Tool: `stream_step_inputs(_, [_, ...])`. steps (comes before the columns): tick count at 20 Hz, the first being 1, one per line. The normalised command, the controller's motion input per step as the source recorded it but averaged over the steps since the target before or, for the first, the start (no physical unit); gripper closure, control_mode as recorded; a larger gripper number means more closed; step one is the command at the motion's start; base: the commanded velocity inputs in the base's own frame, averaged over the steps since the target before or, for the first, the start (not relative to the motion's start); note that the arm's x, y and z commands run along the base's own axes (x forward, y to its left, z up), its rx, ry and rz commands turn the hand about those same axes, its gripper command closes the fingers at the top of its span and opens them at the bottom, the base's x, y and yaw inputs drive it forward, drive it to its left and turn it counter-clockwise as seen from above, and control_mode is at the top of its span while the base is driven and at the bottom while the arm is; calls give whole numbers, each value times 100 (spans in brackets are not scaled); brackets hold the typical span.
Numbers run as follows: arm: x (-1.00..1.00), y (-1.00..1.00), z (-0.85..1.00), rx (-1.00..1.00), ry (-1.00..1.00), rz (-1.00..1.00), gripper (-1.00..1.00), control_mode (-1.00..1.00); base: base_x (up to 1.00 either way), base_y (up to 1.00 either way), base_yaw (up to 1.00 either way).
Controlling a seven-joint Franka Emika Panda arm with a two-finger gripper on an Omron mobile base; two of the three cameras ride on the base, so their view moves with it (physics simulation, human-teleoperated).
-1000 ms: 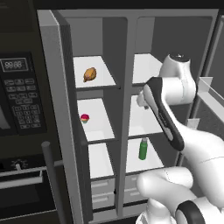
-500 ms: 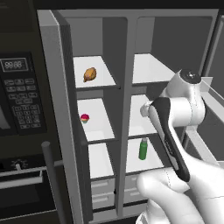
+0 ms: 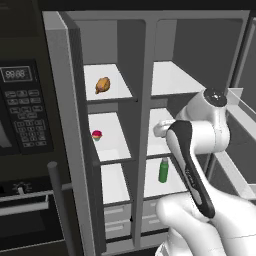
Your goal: Pick up the frozen chicken drumstick from the freezer, place it on any shelf in the fridge, and close the fridge and freezer doors when done.
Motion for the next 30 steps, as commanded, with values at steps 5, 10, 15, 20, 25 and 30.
stream_step_inputs(5, [20, 40, 0, 0, 0, -1, -100, -100, 0, 0, 0])
stream_step_inputs(10, [0, 0, 0, 0, 0, 0, -100, 100, 21, 18, -1])
stream_step_inputs(15, [0, 0, 0, 0, 0, 0, -100, 100, 17, 38, -2])
stream_step_inputs(20, [0, 0, 0, 0, 0, 0, -100, 100, 25, 37, -3])
stream_step_inputs(25, [0, 0, 0, 0, 0, 0, -100, 100, 43, 20, -4])
stream_step_inputs(30, [0, 0, 0, 0, 0, 0, -100, 100, 48, 21, -6])
